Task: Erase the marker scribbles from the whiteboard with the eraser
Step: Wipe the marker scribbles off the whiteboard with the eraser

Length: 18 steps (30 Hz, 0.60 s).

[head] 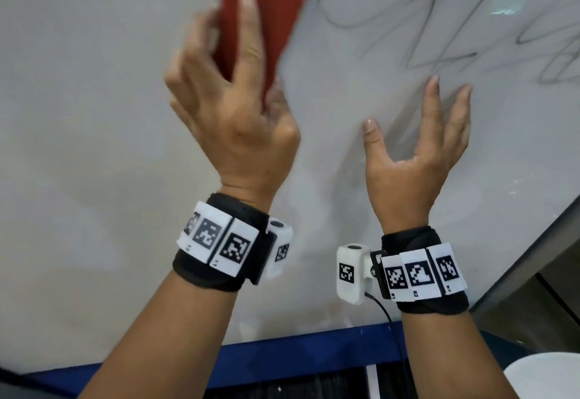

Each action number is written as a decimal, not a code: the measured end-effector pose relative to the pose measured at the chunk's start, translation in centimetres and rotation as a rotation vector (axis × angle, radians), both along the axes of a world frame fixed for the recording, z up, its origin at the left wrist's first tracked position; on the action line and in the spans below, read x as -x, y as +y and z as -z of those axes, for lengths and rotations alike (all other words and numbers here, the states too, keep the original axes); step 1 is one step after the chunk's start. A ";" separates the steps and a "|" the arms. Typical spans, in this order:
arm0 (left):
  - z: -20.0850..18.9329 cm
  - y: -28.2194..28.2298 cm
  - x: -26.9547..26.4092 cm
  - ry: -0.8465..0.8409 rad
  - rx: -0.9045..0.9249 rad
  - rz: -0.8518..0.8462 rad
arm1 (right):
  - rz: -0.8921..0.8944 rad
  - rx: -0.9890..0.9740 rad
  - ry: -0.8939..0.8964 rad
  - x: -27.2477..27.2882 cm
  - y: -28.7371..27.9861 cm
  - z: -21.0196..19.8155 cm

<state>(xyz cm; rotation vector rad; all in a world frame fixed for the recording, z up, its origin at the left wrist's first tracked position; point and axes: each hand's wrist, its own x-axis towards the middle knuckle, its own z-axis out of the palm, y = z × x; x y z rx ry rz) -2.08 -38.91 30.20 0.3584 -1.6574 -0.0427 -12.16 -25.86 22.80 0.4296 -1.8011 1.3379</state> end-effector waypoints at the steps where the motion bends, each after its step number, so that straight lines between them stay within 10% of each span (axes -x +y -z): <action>1: 0.9 0.6 0.3 -0.064 0.046 0.006 | 0.003 -0.006 -0.001 0.0 0.0 0.0; 18: -0.7 -1.1 -0.4 0.021 -0.010 -0.034 | -0.076 -0.211 0.148 -1.7 0.3 -5.6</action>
